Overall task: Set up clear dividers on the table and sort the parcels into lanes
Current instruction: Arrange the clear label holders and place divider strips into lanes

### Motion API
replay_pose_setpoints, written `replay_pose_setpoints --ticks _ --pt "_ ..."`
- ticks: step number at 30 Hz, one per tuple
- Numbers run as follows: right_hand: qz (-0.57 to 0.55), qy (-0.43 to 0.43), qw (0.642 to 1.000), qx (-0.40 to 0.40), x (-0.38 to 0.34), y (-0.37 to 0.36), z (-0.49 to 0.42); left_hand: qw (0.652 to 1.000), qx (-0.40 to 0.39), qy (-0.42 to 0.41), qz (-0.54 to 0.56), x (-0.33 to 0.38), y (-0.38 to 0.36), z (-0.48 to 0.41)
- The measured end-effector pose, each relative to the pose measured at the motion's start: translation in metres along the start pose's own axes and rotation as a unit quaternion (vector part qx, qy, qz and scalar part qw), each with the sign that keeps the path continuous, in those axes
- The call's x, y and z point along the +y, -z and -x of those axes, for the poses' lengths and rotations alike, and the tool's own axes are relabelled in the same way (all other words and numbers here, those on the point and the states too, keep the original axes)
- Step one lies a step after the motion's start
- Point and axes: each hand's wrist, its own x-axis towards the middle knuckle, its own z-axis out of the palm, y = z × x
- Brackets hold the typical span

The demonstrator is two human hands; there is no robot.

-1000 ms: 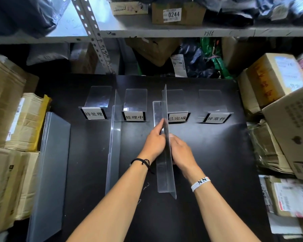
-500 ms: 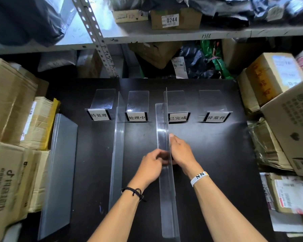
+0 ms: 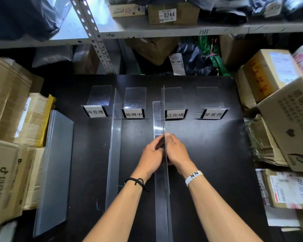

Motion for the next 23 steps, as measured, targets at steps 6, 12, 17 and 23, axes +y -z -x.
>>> replay_pose_setpoints --ticks 6,12,17,23 --pt "-0.008 -0.009 1.000 -0.003 0.001 -0.001 0.001 1.000 -0.002 0.011 -0.008 0.001 0.001 0.002" --pt "-0.024 -0.016 1.000 0.002 -0.001 0.000 0.004 1.000 -0.001 0.018 -0.002 0.002 0.001 0.002" --pt "-0.032 -0.035 0.999 0.016 -0.005 0.002 0.008 1.000 -0.013 0.017 -0.017 0.006 0.003 0.004" --pt "0.089 0.123 0.972 0.180 -0.032 0.020 0.033 0.995 0.049 -0.069 -0.048 0.033 0.026 0.024"
